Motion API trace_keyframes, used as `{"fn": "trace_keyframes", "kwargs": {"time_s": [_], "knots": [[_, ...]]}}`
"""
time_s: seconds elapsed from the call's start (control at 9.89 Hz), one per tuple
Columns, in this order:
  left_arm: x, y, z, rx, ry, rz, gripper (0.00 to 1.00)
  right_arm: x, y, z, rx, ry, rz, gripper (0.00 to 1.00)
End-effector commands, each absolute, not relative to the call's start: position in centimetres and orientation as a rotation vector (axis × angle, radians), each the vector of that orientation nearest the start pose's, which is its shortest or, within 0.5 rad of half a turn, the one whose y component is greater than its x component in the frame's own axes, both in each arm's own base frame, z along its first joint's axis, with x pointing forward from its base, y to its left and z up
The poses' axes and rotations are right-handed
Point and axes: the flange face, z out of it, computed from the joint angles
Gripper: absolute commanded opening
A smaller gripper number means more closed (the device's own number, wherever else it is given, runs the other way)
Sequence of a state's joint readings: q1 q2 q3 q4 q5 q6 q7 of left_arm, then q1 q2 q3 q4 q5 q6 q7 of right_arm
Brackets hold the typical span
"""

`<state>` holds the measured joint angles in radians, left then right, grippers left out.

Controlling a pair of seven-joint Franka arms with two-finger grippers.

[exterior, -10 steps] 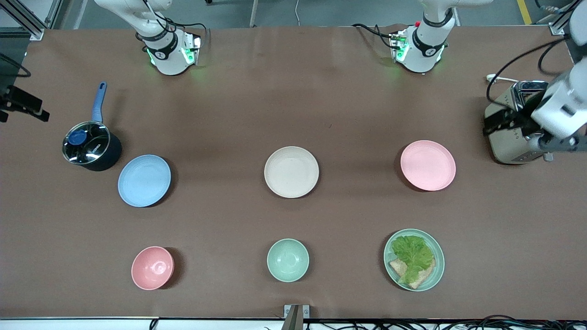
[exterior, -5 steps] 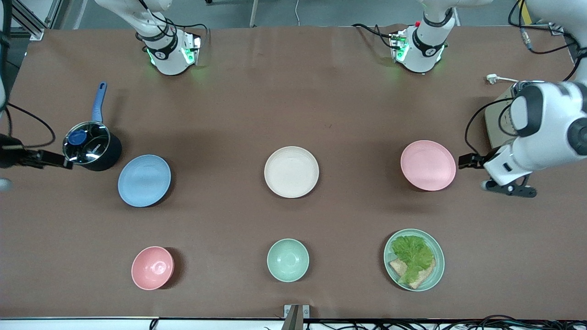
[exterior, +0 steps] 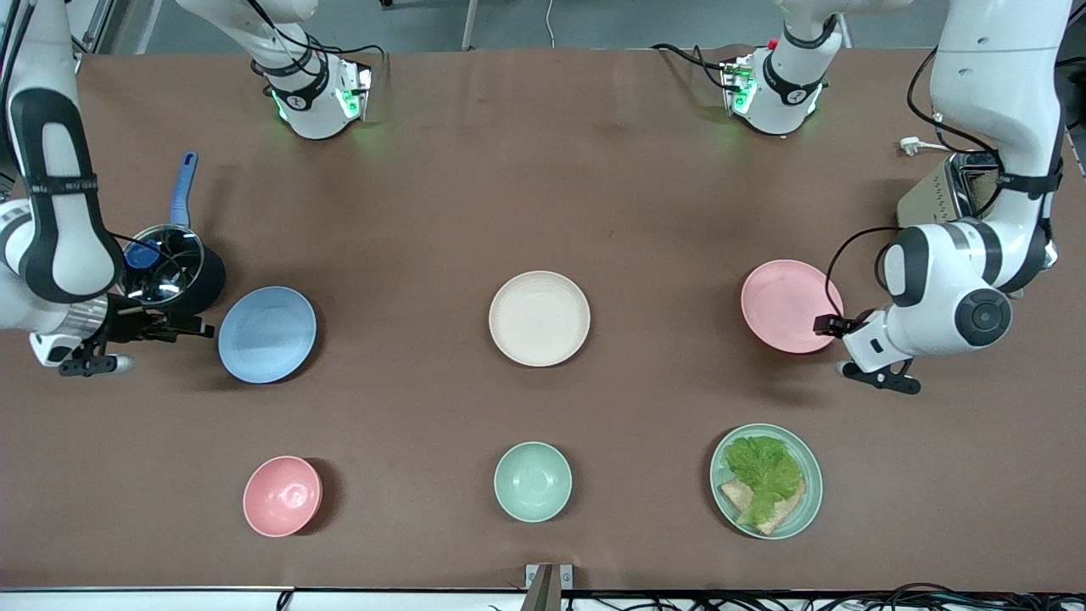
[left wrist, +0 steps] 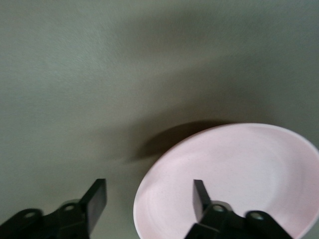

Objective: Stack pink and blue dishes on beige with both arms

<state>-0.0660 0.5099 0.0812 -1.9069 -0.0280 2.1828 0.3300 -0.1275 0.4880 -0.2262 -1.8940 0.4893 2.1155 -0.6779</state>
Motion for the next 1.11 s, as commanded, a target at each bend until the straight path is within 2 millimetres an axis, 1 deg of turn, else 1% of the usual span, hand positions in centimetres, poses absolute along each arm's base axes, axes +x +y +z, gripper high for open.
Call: {"fn": "trace_keyframes", "kwargs": {"time_s": [0.0,0.1,0.2,0.3,0.4,0.51,0.61,0.71,0.81,0.91,1.01], "knots": [[57.9,0.9,18.0,-3.114,0.488,0.406,0.35,57.1,-19.3,21.3,-2.742,-0.069,0.074,0.99],[57.7,0.9,18.1,-3.113,0.505,0.406,0.12,56.4,-19.1,20.5,-2.733,-0.058,0.095,0.93],[57.7,0.9,18.0,-3.11,0.541,0.408,0.01,55.8,-19.0,19.7,-2.728,-0.032,0.091,0.85],[57.8,1.3,18.4,-3.108,0.575,0.402,0.0,55.5,-18.3,19.0,-2.726,-0.013,0.082,0.76],[58.2,2.0,20.4,-3.114,0.584,0.358,0.0,55.3,-18.1,18.7,-2.728,-0.011,0.082,0.7],[58.6,1.6,22.8,-3.119,0.581,0.321,0.0,55.1,-18.0,18.1,-2.723,-0.003,0.096,0.62],[58.8,-0.4,25.0,-3.145,0.585,0.287,0.0,54.8,-17.8,17.6,-2.718,0.001,0.113,0.59],[58.7,-3.5,26.9,-3.215,0.538,0.264,0.0,54.7,-17.7,17.5,-2.716,0.001,0.116,0.53],[58.5,-7.6,28.0,-3.262,0.533,0.248,0.0,54.8,-17.3,17.5,-2.709,-0.004,0.128,0.35],[57.9,-11.6,28.3,-3.299,0.496,0.265,0.01,54.7,-17.6,17.5,-2.711,0.0,0.123,0.25],[57.5,-15.9,28.4,-3.331,0.434,0.279,0.01,54.7,-17.8,17.5,-2.712,0.007,0.121,0.09]]}}
